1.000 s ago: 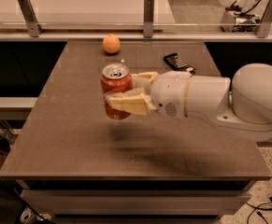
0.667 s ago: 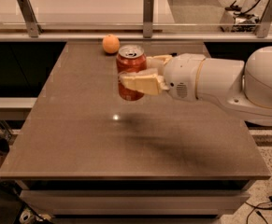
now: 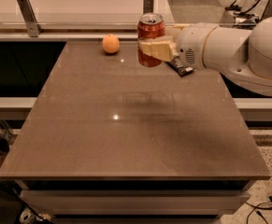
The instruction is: Move coke can near orange
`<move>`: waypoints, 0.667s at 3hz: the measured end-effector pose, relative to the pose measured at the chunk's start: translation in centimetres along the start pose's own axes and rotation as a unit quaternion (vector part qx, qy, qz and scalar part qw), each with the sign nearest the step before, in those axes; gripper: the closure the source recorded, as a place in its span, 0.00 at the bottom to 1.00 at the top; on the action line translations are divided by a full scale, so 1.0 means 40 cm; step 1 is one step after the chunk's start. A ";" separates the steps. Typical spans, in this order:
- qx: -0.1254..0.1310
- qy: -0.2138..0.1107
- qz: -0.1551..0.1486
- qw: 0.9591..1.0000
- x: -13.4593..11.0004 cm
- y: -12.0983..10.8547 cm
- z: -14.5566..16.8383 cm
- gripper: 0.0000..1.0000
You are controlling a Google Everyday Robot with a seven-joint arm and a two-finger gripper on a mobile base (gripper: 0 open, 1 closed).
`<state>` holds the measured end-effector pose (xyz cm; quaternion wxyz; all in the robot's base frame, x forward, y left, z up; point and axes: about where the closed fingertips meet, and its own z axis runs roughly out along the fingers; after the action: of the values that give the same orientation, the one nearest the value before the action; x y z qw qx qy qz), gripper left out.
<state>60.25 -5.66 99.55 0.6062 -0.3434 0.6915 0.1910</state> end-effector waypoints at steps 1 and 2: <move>0.000 0.000 0.000 1.000 0.000 0.001 0.000 1.00; -0.008 -0.009 -0.001 1.000 -0.013 -0.008 0.026 1.00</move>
Offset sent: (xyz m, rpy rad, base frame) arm 0.0267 0.0074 0.0043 0.0310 -0.0159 0.0366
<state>61.23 -5.06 99.90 0.6094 -0.3475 0.6842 0.1993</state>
